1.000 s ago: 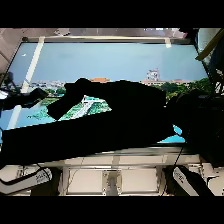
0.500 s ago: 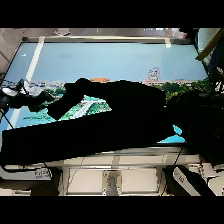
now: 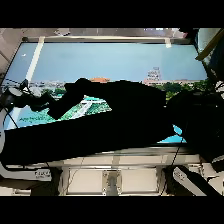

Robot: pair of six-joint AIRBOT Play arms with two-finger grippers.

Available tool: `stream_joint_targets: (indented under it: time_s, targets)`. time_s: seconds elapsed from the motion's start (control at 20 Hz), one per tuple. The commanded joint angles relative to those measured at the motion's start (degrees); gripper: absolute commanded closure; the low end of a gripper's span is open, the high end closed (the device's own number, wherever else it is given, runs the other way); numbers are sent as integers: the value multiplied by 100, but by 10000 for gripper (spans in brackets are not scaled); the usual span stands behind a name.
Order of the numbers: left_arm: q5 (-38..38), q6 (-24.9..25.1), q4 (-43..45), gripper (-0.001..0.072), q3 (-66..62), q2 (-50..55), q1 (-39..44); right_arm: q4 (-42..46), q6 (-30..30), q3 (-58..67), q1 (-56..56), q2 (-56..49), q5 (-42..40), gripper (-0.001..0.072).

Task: Fold the clothes and pants, and hang the long-sleeved shirts on hangers.

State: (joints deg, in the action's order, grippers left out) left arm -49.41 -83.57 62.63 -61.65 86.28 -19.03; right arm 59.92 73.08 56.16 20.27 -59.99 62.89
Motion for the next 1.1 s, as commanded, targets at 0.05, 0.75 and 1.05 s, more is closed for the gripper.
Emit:
stream_joint_targets:
  time_s: [0.05, 0.75, 1.05]
  targets:
    - [328, 0, -136, 629, -7, 144, 190, -118, -184, 4, -321, -114, -190, 274]
    - [315, 42, 511, 702, -1008, -546, -52, -258, -26, 1628, -352, -3058, -1082, 273]
    - [337, 42, 640, 702, -1010, -549, -55, -273, 98, 2380, -352, -4122, -898, 273]
